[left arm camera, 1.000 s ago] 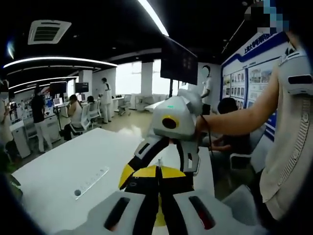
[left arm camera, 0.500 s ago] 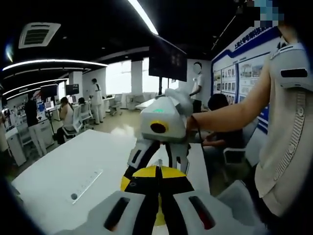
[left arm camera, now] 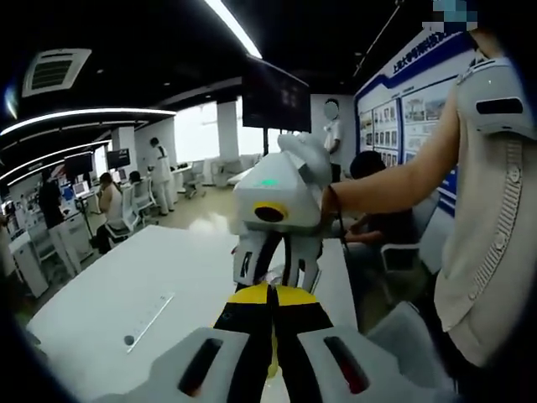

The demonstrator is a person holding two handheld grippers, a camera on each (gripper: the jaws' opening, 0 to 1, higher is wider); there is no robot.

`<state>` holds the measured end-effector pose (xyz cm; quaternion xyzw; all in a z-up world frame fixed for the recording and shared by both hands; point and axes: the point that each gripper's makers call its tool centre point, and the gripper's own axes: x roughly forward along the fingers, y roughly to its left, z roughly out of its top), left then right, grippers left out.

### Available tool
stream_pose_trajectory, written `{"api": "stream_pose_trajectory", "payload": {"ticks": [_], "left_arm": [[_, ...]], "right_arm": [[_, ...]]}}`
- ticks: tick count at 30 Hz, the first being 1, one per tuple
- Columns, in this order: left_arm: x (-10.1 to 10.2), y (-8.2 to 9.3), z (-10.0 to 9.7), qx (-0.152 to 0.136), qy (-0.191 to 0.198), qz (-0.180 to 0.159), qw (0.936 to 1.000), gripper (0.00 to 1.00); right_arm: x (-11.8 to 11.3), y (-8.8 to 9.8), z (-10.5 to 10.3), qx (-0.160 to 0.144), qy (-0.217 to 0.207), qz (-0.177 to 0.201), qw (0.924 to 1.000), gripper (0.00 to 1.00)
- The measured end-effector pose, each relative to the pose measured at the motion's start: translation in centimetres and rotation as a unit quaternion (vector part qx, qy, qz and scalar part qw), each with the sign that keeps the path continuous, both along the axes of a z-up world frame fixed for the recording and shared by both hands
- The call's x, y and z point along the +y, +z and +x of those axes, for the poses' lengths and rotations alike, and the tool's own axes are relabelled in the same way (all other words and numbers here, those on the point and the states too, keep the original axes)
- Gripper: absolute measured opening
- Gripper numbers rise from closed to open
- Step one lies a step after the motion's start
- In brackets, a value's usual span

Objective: Compare the silicone blocks by pressing each to a similar depth, holding the contact briefly, and releasing to observe deformation and rebound differences across the visible hardness samples.

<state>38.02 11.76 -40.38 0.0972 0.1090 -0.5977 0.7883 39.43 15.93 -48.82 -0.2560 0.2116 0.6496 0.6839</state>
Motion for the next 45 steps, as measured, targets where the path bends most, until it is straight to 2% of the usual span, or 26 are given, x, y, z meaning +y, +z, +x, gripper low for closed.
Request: {"api": "stream_pose_trajectory", "payload": {"ticks": [2,3,4,7,8,9,10,12,16,22,25,31,35,37,45], "left_arm": [[-0.1,0.3,-0.3,-0.003,-0.002,-0.002,1.0000,0.00],[-0.2,0.4,-0.4,-0.006,-0.003,-0.003,1.0000,0.00],[-0.2,0.6,-0.7,-0.008,-0.005,-0.004,0.9999,0.00],[-0.3,0.8,-1.0,-0.019,-0.007,-0.004,0.9998,0.00],[-0.4,0.8,-1.0,-0.024,-0.007,-0.003,0.9997,0.00],[-0.4,0.9,-1.2,-0.028,-0.008,-0.003,0.9996,0.00],[-0.4,1.0,-1.3,-0.031,-0.009,-0.003,0.9995,0.00],[-0.5,1.1,-1.5,-0.040,-0.011,-0.002,0.9991,0.00],[-0.5,1.2,-1.8,-0.054,-0.011,0.002,0.9985,0.00],[-0.6,1.0,-1.7,-0.049,-0.002,0.005,0.9988,0.00],[-0.7,1.0,-1.6,-0.032,0.005,-0.001,0.9995,0.00],[-0.8,0.9,-1.6,-0.037,0.005,0.002,0.9993,0.00],[-0.9,0.9,-1.7,-0.045,0.002,0.007,0.9990,0.00],[-1.0,0.9,-1.7,-0.046,0.002,0.007,0.9989,0.00],[-1.0,0.9,-1.6,-0.037,0.006,0.003,0.9993,0.00]], "right_arm": [[-0.2,0.2,-0.5,0.010,0.000,-0.003,0.9999,0.07],[-0.2,0.4,-0.5,-0.002,0.000,-0.002,1.0000,0.06],[-0.2,0.5,-0.8,0.003,0.004,-0.003,1.0000,0.06],[-0.3,0.8,-0.8,-0.006,0.002,-0.005,1.0000,0.05],[-0.4,0.9,-0.8,-0.017,0.003,-0.004,0.9998,0.05],[-0.4,0.9,-1.0,-0.013,0.002,-0.004,0.9999,0.05],[-0.4,1.1,-0.9,-0.026,0.003,-0.003,0.9997,0.05],[-0.4,1.1,-1.1,-0.020,0.004,-0.004,0.9998,0.05],[-0.5,1.2,-1.3,-0.028,0.009,-0.006,0.9996,0.05],[-0.7,1.1,-1.4,-0.027,0.008,-0.013,0.9995,0.05],[-0.8,1.1,-1.4,-0.033,0.009,-0.012,0.9994,0.04],[-1.0,1.0,-1.3,-0.035,0.005,-0.018,0.9992,0.05],[-1.1,1.0,-1.5,-0.024,0.000,-0.019,0.9995,0.05],[-1.1,1.0,-1.4,-0.031,0.000,-0.017,0.9994,0.05],[-1.3,1.0,-1.3,-0.039,0.002,-0.020,0.9990,0.05]]}}
